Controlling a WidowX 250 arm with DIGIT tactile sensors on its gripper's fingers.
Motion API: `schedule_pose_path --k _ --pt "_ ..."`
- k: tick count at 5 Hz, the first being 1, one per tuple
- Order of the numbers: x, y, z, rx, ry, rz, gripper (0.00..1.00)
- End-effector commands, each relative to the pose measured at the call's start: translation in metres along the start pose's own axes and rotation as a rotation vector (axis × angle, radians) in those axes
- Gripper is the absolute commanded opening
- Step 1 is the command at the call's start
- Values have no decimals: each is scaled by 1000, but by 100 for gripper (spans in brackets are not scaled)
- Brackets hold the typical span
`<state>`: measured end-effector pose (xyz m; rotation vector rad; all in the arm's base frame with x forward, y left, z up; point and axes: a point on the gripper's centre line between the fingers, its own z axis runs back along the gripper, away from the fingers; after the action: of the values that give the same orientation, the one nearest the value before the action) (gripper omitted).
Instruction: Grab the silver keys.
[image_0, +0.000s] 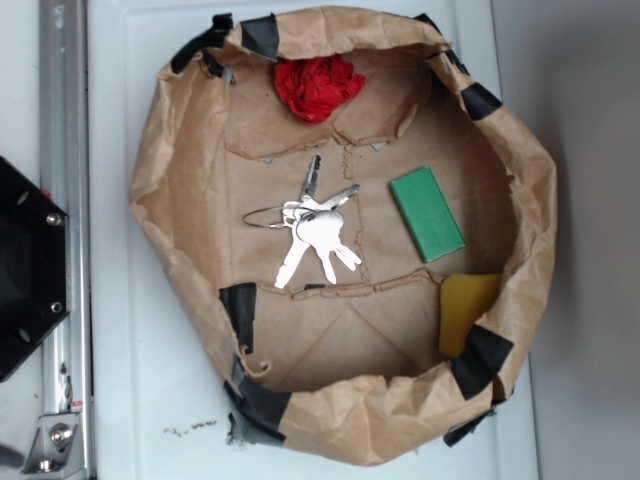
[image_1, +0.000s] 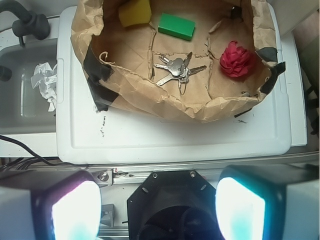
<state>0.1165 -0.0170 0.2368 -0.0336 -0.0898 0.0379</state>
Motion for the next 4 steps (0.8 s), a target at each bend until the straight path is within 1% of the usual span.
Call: schedule_pose_path --k 1,2,3,4 --pt "0 0 0 0 0 0 100" --pt "50 10 -4 47 -115 70 100" --pt "83 15 -24 104 -119 113 100" --pt "103 32 -57 107 -79 138 100"
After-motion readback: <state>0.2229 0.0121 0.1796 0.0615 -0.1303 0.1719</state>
